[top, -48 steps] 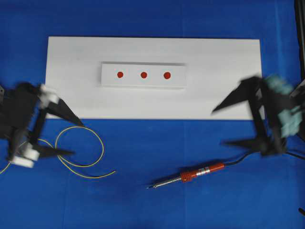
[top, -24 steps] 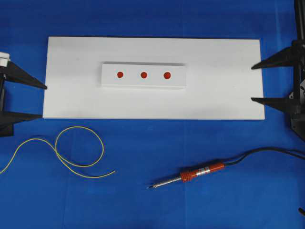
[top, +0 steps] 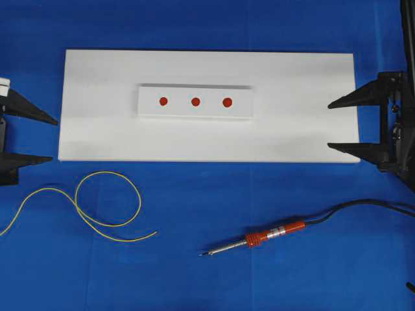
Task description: Touch the tip of the soldering iron to the tip of the solder at the mark.
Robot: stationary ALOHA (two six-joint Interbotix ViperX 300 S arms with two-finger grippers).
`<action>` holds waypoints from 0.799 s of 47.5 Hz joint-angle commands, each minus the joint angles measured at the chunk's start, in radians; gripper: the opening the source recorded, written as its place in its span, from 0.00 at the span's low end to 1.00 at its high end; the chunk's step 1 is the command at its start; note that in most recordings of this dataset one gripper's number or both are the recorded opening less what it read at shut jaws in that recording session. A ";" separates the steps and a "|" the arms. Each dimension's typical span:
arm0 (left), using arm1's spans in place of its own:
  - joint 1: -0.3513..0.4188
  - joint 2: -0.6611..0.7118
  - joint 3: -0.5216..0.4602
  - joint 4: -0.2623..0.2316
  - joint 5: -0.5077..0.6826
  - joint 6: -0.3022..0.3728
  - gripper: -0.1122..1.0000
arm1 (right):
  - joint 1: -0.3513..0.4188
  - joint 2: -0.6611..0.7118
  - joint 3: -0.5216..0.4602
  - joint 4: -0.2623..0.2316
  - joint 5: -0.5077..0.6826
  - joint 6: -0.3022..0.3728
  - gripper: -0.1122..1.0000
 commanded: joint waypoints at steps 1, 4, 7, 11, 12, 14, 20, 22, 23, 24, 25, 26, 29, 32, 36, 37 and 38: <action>0.003 0.003 -0.012 0.002 -0.008 0.002 0.77 | -0.002 0.015 -0.011 0.003 -0.017 0.002 0.85; 0.003 0.005 -0.012 0.002 -0.006 0.002 0.77 | -0.002 0.014 -0.011 0.003 -0.012 0.002 0.84; 0.003 0.005 -0.011 0.002 -0.006 0.002 0.77 | -0.002 0.008 -0.012 0.003 -0.003 0.002 0.83; 0.003 0.003 -0.011 0.002 -0.006 0.002 0.77 | 0.000 -0.002 -0.015 0.003 0.015 0.002 0.82; 0.003 0.005 -0.011 0.002 -0.006 0.002 0.77 | 0.002 -0.005 -0.015 0.003 0.020 0.002 0.82; 0.003 0.003 -0.012 0.002 -0.006 0.000 0.77 | 0.003 -0.009 -0.017 0.003 0.026 0.002 0.82; 0.003 0.003 -0.011 0.002 -0.005 0.000 0.77 | 0.011 -0.021 -0.020 0.003 0.046 0.002 0.82; 0.003 0.003 -0.011 0.002 -0.005 -0.002 0.77 | 0.014 -0.031 -0.021 0.003 0.058 0.002 0.82; 0.003 0.003 -0.011 0.002 -0.003 -0.002 0.77 | 0.015 -0.034 -0.023 0.003 0.066 0.002 0.82; 0.003 0.003 -0.011 0.002 -0.003 -0.002 0.77 | 0.015 -0.038 -0.025 0.003 0.072 0.002 0.82; 0.003 0.003 -0.011 0.002 -0.003 -0.003 0.77 | 0.017 -0.043 -0.026 0.003 0.081 0.002 0.82; 0.003 0.003 -0.012 0.002 -0.003 -0.005 0.77 | 0.017 -0.048 -0.028 0.003 0.089 0.002 0.82; 0.003 0.003 -0.011 0.002 -0.003 -0.006 0.77 | 0.017 -0.066 -0.032 0.003 0.110 0.002 0.82; 0.003 0.003 -0.011 0.002 -0.002 -0.006 0.77 | 0.017 -0.091 -0.040 0.003 0.138 0.002 0.82; 0.005 0.003 -0.011 0.002 -0.002 -0.006 0.77 | 0.017 -0.115 -0.046 0.003 0.164 0.002 0.82; 0.003 0.003 -0.012 0.002 -0.002 -0.006 0.77 | 0.017 -0.118 -0.048 0.003 0.167 0.002 0.82; 0.003 0.003 -0.011 0.002 -0.002 -0.006 0.77 | 0.017 -0.123 -0.048 0.003 0.170 0.002 0.82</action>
